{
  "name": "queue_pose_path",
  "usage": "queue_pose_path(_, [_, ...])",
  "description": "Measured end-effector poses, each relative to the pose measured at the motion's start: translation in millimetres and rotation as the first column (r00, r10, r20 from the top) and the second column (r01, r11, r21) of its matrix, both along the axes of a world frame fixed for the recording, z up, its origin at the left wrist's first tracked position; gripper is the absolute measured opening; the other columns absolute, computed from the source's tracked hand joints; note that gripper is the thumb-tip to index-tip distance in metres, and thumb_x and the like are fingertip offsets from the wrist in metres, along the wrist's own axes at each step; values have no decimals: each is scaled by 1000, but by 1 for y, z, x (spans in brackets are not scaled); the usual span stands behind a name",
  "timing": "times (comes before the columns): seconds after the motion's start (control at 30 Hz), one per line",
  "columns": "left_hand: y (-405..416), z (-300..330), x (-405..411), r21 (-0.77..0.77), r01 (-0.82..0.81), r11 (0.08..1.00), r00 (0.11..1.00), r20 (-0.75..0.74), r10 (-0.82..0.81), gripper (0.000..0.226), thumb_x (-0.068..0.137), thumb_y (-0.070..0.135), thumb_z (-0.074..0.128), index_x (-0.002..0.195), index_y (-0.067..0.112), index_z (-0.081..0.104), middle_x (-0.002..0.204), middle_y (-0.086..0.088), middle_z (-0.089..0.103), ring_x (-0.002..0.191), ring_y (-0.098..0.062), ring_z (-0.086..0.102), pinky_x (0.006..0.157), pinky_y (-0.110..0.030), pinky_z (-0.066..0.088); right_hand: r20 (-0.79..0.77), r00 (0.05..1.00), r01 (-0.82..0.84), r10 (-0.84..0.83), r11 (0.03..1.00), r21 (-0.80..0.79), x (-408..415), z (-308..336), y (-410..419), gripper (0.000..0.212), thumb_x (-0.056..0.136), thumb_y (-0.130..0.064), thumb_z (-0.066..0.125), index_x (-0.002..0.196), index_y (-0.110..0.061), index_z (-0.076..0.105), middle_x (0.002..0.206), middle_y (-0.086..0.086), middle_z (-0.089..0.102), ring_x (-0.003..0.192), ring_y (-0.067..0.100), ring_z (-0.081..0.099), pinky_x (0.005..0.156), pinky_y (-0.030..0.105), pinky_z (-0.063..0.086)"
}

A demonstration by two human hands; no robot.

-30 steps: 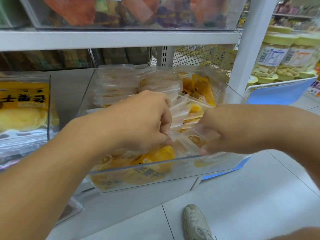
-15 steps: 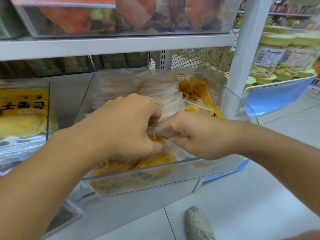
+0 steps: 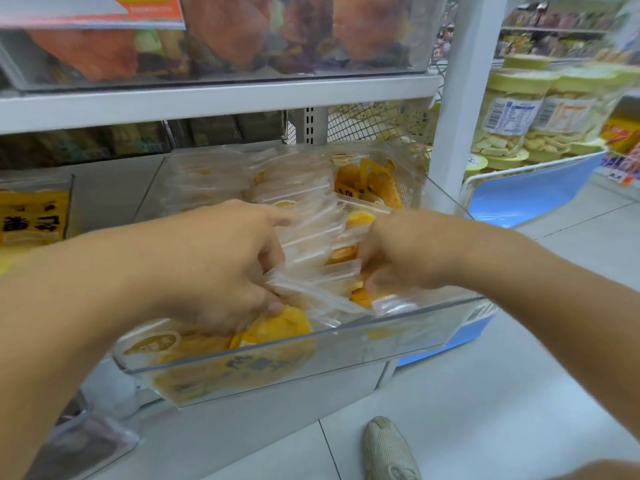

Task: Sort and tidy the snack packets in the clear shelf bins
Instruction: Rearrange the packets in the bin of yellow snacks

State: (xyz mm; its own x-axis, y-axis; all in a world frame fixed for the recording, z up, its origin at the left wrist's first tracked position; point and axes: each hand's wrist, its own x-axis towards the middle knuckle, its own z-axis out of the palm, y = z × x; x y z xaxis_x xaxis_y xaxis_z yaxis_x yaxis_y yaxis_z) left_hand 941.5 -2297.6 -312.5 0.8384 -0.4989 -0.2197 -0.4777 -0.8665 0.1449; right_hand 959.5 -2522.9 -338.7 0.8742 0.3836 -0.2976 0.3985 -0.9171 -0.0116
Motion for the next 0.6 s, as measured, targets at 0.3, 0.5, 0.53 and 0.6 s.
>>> queue_pose_path(0.3, [4, -6, 13, -5, -15, 1000, 1000, 14, 15, 37, 75, 52, 80, 68, 17, 69, 158, 29, 24, 140, -5, 39, 109, -28, 38, 281, 955, 140, -90, 977, -164, -3, 14, -14, 44, 96, -20, 61, 62, -19, 33, 66, -2, 37, 57, 18, 37, 60, 31, 38])
queue_pose_path(0.5, [2, -10, 14, -18, -31, 999, 999, 35, 32, 35, 77, 48, 80, 71, 15, 71, 159, 24, 25, 143, -7, 34, 109, -28, 37, 485, 875, 12, -1, 1000, -21, -14, 36, -25, 18, 101, -24, 49, 83, -21, 47, 79, -2, 49, 76, 25, 52, 68, 39, 47])
queue_pose_path(0.53, [1, -10, 13, -33, -41, 999, 999, 30, 42, 34, 77, 47, 80, 71, 14, 71, 159, 24, 25, 143, -8, 34, 109, -28, 37, 492, 870, -13, 9, 1000, 5, -14, 36, -28, 20, 102, -25, 48, 83, -21, 45, 81, -3, 49, 77, 24, 51, 69, 40, 47])
queue_pose_path(0.6, [1, -9, 13, -36, -43, 998, 999, 31, 44, 34, 77, 44, 81, 68, 14, 70, 160, 25, 24, 143, -8, 34, 109, -29, 36, 419, 908, -8, -11, 999, 43, -13, 32, -33, 23, 103, -27, 45, 82, -20, 47, 80, -3, 53, 75, 22, 52, 71, 42, 48])
